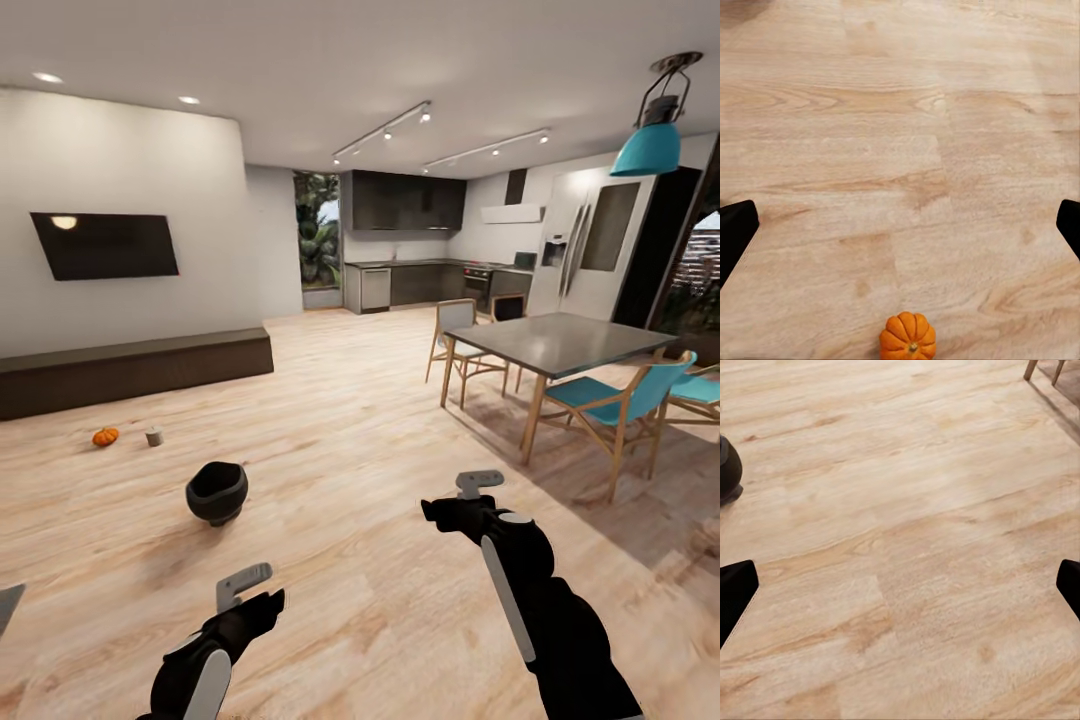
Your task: Place each of the two pumpkins and all three candles from the living room inside a cabinet in the living room (use any cabinet), then make sure every cabinet is closed, and position the cauldron so it is next to a table in the living room.
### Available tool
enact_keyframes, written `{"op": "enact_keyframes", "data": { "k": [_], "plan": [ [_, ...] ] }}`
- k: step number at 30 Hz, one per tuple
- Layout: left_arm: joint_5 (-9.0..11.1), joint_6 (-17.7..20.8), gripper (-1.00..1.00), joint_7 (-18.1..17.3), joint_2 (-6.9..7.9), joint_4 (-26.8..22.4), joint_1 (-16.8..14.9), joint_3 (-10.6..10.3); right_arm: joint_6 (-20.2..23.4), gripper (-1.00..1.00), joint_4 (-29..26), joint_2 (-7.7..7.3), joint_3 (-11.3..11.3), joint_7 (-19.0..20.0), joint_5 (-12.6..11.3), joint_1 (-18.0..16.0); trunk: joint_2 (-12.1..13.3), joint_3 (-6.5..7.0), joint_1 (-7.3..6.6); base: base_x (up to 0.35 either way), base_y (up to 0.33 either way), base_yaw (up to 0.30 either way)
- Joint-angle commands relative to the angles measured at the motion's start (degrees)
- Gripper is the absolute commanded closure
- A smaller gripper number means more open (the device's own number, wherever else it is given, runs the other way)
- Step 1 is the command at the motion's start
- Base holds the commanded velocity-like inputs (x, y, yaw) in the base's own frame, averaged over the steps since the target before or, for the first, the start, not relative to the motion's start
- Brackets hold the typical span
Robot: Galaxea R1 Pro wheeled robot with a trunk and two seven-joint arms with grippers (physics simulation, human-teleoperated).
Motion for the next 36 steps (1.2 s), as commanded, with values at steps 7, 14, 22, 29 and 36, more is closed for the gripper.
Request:
{"op": "enact_keyframes", "data": {
  "k": [7, 14, 22, 29, 36],
  "plan": [
    [0.59, 0.11, -1.0, 0.56, 0.03, 0.34, -0.05, 0.16, 0.34, -1.0, -0.08, 0.04, -0.01, 0.08, 0.07, -0.03, -0.04, -0.07, 0.0, 0.0, 0.113, 0.299],
    [0.6, 0.09, -1.0, 0.58, 0.03, 0.55, -0.05, 0.24, 0.34, -1.0, -0.08, 0.05, 0.0, 0.05, 0.05, -0.03, -0.04, -0.07, 0.0, 0.0, 0.265, 0.3],
    [0.6, 0.09, -1.0, 0.57, 0.04, 0.58, -0.05, 0.16, 0.42, -1.0, -0.08, 0.05, 0.0, -0.01, 0.05, -0.03, -0.04, -0.07, 0.0, 0.0, 0.114, 0.3],
    [0.59, -0.45, -1.0, 0.58, 0.07, 0.78, -0.05, 0.18, 0.43, -1.0, -0.08, 0.05, 0.0, -0.01, 0.05, -0.03, -0.04, -0.07, 0.0, 0.0, 0.011, 0.3],
    [0.59, -0.64, -1.0, 0.64, 0.01, 1.31, -0.05, 0.24, 0.43, -1.0, -0.08, 0.05, 0.0, -0.01, 0.04, -0.03, -0.04, -0.07, 0.0, 0.0, 0.019, 0.3]
  ]
}}
